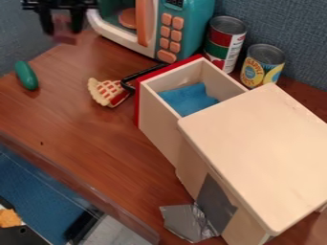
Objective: Move the brown chocolate to the middle left side of the table
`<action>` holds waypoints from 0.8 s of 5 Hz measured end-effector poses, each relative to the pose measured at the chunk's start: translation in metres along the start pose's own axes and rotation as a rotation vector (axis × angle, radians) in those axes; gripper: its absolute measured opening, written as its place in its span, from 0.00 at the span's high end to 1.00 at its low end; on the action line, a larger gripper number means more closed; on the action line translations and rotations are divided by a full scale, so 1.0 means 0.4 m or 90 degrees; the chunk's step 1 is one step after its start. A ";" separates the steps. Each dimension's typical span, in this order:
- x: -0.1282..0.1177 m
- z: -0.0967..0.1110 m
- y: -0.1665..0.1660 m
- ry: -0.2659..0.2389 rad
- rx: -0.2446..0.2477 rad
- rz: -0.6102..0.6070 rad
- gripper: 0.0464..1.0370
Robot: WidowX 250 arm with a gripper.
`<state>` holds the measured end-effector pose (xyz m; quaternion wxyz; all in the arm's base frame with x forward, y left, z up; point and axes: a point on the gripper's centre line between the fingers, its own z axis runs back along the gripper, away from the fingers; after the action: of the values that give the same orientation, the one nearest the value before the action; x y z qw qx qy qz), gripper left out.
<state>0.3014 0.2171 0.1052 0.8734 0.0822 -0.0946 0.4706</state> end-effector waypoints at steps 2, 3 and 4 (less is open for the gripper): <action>0.045 -0.125 0.008 0.024 -0.026 0.015 0.45; 0.024 -0.175 0.003 0.031 -0.026 0.014 0.45; 0.010 -0.189 -0.023 0.024 -0.023 0.000 0.43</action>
<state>0.3177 0.2328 0.0325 0.8764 0.0575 -0.0868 0.4703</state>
